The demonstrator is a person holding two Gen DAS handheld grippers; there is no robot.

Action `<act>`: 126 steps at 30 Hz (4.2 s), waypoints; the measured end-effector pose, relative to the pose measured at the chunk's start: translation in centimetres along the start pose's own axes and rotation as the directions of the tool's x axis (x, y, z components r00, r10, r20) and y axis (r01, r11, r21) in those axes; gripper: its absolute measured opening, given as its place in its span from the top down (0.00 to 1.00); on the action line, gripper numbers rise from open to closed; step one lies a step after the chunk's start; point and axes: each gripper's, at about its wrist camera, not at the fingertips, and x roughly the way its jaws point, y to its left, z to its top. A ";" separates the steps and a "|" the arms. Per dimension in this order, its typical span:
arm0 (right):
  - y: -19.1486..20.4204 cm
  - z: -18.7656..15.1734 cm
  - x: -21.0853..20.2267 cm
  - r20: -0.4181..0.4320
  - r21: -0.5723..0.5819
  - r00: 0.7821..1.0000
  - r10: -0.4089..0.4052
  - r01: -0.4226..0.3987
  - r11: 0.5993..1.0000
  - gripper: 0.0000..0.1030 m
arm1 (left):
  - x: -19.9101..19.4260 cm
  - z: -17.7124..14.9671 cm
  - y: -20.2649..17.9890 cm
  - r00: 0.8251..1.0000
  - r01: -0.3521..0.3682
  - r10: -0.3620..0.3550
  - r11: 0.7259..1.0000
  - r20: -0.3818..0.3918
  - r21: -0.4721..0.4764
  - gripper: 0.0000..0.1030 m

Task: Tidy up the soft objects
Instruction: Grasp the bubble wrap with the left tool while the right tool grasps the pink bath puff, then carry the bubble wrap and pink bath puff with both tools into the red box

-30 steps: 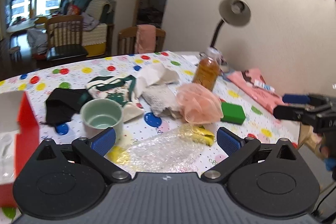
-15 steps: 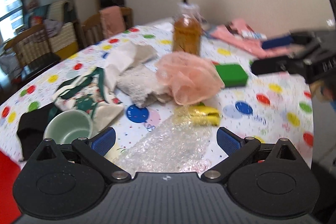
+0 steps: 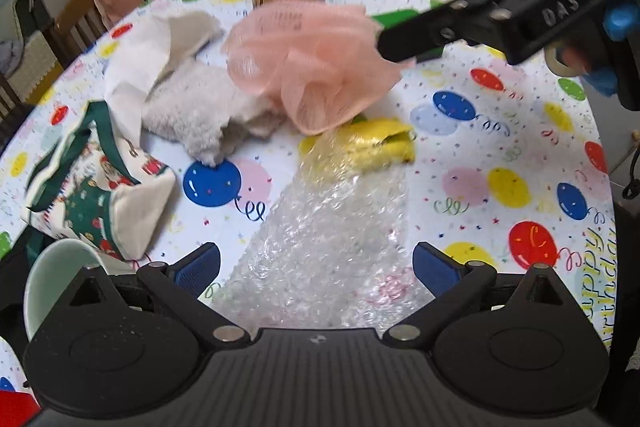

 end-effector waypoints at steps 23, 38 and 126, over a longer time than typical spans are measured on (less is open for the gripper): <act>-0.7 0.2 7.6 -0.109 0.032 0.994 -0.013 0.017 0.999 0.18 | 3.2 -0.2 -0.8 0.997 -0.010 0.009 1.000 -0.083 -0.005 0.19; 0.4 -0.4 7.0 -0.114 -0.014 0.992 -0.045 0.043 0.999 0.54 | 0.7 -1.1 -2.2 0.999 -0.017 0.010 0.985 -0.037 -0.173 0.75; 38.2 9.9 1.6 -0.054 -0.177 0.939 0.340 -0.345 0.922 0.74 | -30.6 -27.9 20.2 0.845 -0.306 0.535 0.469 -0.009 -0.828 0.82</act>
